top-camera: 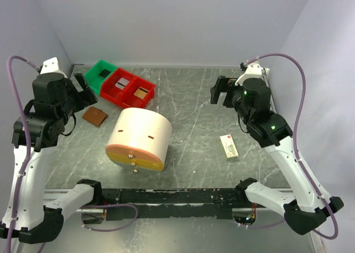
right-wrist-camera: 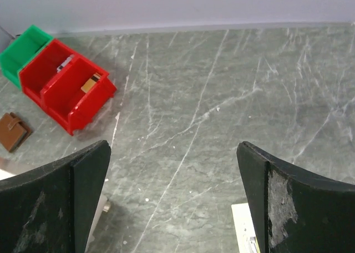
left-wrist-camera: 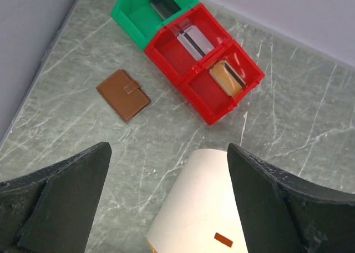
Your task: Take the credit cards out of the card holder
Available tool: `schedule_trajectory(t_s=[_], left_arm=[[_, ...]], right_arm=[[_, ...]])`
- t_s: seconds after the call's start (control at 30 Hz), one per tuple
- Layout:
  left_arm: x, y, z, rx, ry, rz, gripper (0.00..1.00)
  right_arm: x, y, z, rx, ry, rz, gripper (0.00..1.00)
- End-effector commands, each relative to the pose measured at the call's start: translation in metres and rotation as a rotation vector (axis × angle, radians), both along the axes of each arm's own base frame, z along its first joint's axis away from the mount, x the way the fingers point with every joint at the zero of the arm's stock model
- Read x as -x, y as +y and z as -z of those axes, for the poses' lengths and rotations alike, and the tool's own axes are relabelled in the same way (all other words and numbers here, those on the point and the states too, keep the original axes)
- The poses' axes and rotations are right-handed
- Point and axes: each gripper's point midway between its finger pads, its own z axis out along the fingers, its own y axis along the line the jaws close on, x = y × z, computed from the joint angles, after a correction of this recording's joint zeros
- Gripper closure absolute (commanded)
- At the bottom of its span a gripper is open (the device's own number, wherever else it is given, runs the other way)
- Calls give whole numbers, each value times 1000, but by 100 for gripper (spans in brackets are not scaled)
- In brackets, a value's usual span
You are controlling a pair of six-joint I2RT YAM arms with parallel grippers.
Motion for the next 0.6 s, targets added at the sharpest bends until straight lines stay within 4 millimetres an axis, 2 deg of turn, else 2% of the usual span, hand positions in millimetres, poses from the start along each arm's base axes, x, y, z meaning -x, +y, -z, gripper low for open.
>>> schedule_trajectory(t_s=[0.0,0.2,0.3,0.47,0.57], left_arm=[[-4,-5,12,-7,-4,0,3],[4,-16,58,24,102,-2,5],[12,-22,80,59,156,-7,5],[36,-34,116,150,269,-20,6],[53,-39,132,202,323,-22,6]], right_arm=[[-14,-3,12,-91,-2,-4,0],[-26,-10,54,-171,63,-46,0],[-25,-4,72,-254,79,-108,0],[-12,18,96,-394,141,-284,0],[-3,19,110,-399,196,-331,0]])
